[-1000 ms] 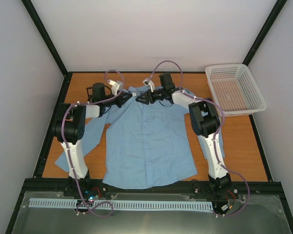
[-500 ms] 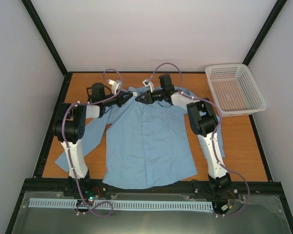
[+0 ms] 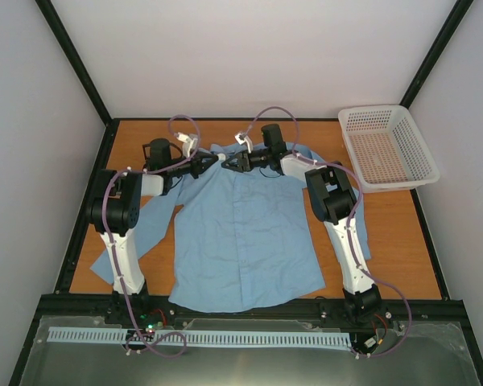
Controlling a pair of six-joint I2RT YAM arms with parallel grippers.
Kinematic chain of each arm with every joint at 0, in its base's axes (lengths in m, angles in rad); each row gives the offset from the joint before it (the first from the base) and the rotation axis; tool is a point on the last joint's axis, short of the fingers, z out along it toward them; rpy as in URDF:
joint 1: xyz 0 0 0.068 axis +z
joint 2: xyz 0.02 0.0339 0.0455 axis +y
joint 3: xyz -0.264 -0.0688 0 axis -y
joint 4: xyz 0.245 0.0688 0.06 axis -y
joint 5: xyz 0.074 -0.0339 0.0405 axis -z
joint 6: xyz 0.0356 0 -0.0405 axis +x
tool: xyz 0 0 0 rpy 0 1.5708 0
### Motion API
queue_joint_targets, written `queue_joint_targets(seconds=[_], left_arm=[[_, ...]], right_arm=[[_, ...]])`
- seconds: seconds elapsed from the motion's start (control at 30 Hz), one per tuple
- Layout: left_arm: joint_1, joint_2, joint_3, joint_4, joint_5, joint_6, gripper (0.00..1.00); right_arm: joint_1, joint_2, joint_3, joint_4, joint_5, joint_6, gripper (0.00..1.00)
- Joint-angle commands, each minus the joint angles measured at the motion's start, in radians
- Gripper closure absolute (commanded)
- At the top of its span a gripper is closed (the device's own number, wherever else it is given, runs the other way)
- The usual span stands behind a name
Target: Pin the brooch onto the clothing
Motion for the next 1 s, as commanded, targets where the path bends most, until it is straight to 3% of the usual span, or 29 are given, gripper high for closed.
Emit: queue_joint_targets(seconds=[0.0,0.13,0.4,0.7,0.97], left_arm=[[0.002,0.018,-0.002,0.051,0.072,-0.007,0.99],[0.002,0.023,0.002,0.051,0.081,-0.005,0.99],[0.002,0.028,-0.001,0.056,0.097,-0.011,0.99],[-0.003,0.025,-0.004,0.060,0.093,-0.004,0.99],[-0.003,0.030,0.010,0.038,0.102,0.001,0.99]], right_arm=[[0.003,0.019,0.035,0.061,-0.026,0.048,0.56],[0.003,0.019,0.037,0.058,-0.036,0.053,0.52],[0.003,0.045,0.062,0.060,-0.034,0.087,0.56],[0.004,0.046,0.062,0.110,-0.035,0.142,0.52],[0.004,0.041,0.072,0.036,-0.056,0.055,0.46]])
